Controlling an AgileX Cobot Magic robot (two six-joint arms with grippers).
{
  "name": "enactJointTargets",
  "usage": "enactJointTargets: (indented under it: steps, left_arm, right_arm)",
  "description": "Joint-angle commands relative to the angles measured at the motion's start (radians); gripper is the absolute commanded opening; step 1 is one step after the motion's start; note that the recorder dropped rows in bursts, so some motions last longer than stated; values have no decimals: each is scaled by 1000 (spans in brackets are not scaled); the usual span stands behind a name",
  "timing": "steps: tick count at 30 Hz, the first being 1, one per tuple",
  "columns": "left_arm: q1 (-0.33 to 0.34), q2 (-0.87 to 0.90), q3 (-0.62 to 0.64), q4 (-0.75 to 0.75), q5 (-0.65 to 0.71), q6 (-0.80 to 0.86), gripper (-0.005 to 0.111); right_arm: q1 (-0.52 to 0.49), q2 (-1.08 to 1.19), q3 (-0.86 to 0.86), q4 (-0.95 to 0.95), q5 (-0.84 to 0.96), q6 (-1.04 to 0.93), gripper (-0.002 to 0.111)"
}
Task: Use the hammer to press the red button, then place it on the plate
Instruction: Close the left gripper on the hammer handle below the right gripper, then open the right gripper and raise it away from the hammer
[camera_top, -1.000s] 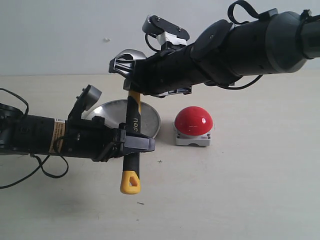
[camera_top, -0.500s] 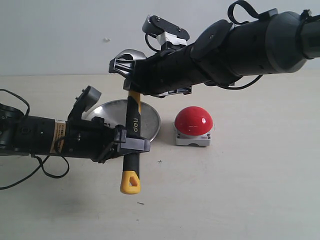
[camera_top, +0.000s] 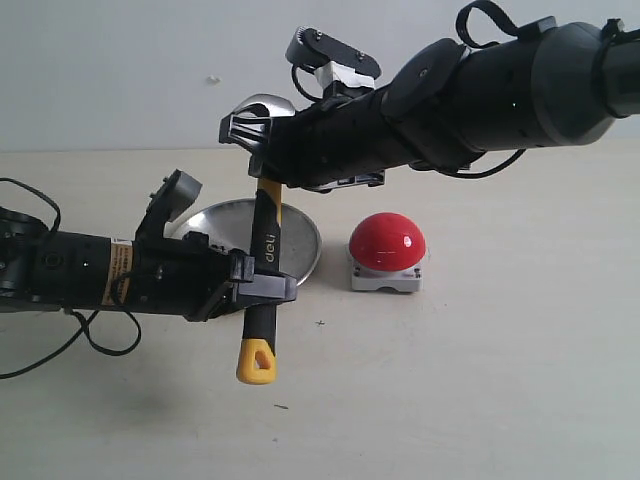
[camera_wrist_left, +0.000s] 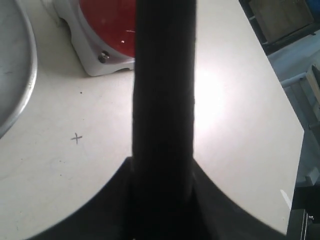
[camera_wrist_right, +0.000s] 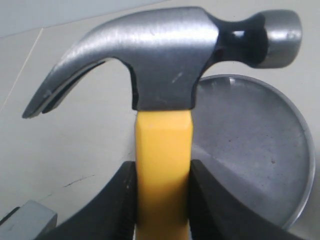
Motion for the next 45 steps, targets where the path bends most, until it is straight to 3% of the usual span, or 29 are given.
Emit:
enactJointTargets:
  steps: [1, 5, 10, 17, 36, 39, 45]
  left_arm:
    - [3, 1, -5, -17, 4, 31, 0]
    - [3, 1, -5, -19, 3, 35, 0]
    - [3, 1, -5, -21, 2, 39, 0]
    - [4, 1, -5, -28, 2, 42, 0]
    - [4, -5, -5, -80, -9, 65, 0]
    - [4, -20, -5, -80, 3, 65, 0]
    - [4, -98, -5, -54, 111, 35, 0]
  right_arm:
    - [0, -19, -2, 1, -21, -7, 0]
    - [0, -19, -2, 1, -21, -7, 2]
    - [0, -19, -2, 1, -8, -7, 39]
    - [0, -19, -2, -7, 24, -7, 57]
    - [-2, -133, -2, -160, 58, 27, 51]
    - [-3, -206, 14, -267, 62, 57, 43]
    - [-3, -445, 188, -542, -32, 220, 14]
